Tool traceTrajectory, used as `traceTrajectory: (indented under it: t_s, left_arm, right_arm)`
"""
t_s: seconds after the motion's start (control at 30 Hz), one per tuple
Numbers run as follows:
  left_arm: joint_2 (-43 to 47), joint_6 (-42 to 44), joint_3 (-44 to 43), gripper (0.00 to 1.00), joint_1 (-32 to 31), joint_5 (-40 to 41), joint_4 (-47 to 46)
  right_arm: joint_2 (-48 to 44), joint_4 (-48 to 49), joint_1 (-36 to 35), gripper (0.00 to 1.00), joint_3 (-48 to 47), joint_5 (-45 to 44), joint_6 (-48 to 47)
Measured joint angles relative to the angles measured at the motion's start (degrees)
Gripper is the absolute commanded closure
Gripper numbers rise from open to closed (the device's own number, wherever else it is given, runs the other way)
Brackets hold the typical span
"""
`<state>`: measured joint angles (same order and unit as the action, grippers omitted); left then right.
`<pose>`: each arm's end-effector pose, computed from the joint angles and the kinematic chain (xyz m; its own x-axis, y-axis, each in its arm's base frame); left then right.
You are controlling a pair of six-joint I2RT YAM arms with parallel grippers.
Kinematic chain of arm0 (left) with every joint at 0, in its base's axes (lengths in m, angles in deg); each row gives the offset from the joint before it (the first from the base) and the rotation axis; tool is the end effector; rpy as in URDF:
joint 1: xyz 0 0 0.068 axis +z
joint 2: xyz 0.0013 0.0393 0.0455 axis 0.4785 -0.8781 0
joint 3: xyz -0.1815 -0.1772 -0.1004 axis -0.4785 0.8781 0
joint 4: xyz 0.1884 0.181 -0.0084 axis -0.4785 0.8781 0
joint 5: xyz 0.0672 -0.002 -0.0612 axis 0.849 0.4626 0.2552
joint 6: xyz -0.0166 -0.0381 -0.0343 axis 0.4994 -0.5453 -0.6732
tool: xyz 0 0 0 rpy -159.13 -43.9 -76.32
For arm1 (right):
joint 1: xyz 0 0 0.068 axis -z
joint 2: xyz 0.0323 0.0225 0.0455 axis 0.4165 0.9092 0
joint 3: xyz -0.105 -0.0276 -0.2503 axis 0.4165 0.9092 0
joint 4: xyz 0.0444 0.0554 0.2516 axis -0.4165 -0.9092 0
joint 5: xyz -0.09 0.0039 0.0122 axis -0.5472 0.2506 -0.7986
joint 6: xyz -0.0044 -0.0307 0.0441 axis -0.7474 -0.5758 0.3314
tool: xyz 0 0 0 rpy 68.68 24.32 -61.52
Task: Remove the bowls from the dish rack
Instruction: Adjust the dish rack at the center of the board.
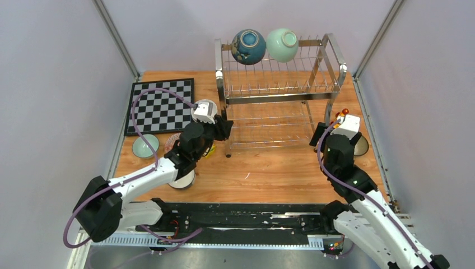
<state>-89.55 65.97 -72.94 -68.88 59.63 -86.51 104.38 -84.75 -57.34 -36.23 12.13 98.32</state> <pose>0.2075 -0.1648 0.2668 -0.2459 -0.3074 -0.9193 0.3805 0.8416 -0.3833 0.1281 0.0526 0.3175 -0.0910 0.1557 -0.9836 0.2249 0.9654 0.1320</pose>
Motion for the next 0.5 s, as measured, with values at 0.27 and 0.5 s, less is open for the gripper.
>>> traceTrajectory:
  t_s: [0.27, 0.5]
  left_arm:
    - [-2.6, -1.0, 0.0, 0.65, 0.1, 0.1, -0.9]
    - [-3.6, -2.0, 0.0, 0.74, 0.5, -1.0, -0.9]
  right_arm:
    - [3.4, 7.0, 15.4, 0.25, 2.6, 12.0, 3.6]
    - [14.0, 15.1, 19.2, 0.28, 4.0, 17.4, 4.5]
